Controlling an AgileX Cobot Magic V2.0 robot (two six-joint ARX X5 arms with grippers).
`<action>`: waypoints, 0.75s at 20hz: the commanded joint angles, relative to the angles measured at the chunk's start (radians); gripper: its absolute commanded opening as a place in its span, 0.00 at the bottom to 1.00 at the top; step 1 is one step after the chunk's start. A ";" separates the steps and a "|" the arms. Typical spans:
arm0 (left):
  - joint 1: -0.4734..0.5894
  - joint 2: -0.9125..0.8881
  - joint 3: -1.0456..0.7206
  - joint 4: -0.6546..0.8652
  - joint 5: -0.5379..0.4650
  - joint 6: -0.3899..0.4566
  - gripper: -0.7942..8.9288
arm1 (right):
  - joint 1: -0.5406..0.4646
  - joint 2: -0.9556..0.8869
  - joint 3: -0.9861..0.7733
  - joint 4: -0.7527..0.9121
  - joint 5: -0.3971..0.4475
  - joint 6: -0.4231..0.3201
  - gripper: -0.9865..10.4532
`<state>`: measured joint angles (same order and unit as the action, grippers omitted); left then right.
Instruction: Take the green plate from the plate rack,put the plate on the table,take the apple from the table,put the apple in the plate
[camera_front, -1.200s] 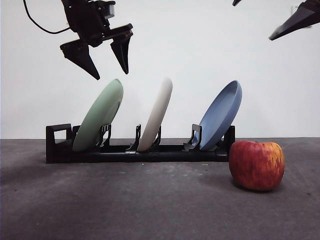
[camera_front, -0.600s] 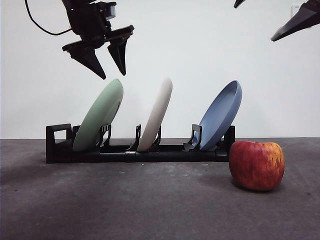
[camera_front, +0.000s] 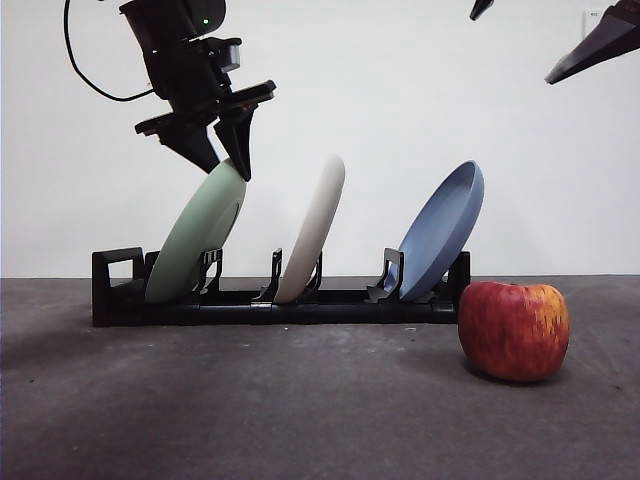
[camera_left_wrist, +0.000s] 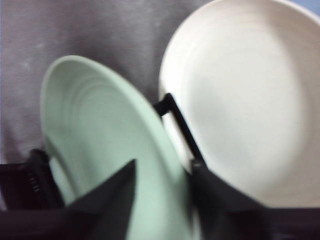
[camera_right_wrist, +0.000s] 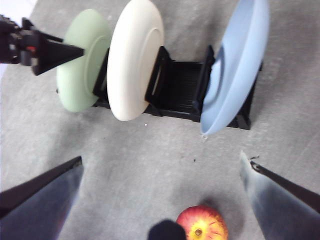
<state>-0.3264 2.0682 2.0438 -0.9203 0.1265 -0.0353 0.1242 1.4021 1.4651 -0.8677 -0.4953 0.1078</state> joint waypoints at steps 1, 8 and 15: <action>-0.003 0.002 0.021 -0.008 -0.004 0.010 0.07 | 0.002 0.003 0.004 0.004 0.005 -0.007 0.57; -0.032 0.002 0.301 -0.131 0.006 0.009 0.07 | 0.002 0.003 0.004 0.004 0.006 -0.007 0.57; -0.097 0.002 0.754 -0.404 0.058 0.018 0.07 | 0.002 0.003 0.004 0.004 0.006 -0.007 0.57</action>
<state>-0.4202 2.0686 2.7785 -1.3151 0.1864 -0.0368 0.1242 1.4021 1.4651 -0.8673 -0.4931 0.1078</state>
